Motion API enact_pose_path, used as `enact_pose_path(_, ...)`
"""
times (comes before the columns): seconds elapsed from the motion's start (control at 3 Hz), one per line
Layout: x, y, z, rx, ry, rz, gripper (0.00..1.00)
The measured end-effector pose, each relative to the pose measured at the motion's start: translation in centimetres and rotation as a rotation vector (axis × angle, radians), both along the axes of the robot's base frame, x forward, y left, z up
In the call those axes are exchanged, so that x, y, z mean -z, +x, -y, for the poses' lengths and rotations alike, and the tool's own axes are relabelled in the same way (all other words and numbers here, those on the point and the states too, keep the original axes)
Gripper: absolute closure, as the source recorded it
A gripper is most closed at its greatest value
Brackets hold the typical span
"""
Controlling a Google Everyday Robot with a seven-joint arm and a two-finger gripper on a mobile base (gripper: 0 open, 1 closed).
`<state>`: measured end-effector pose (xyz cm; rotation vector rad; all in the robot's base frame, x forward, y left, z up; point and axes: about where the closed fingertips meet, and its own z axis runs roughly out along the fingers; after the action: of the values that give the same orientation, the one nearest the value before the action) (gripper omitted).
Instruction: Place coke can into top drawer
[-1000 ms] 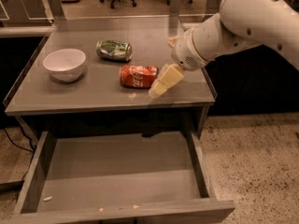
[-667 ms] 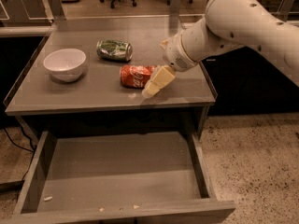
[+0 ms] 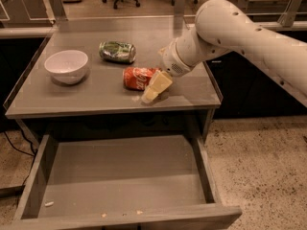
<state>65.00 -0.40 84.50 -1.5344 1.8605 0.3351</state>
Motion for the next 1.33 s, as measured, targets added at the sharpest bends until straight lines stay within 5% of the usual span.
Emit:
enact_pose_path(0.33, 0.23, 0.14, -0.09, 0.000, -0.002, -0.003, 0.14)
enact_pose_path(1.33, 0.22, 0.13, -0.11, -0.001, -0.002, -0.003, 0.83)
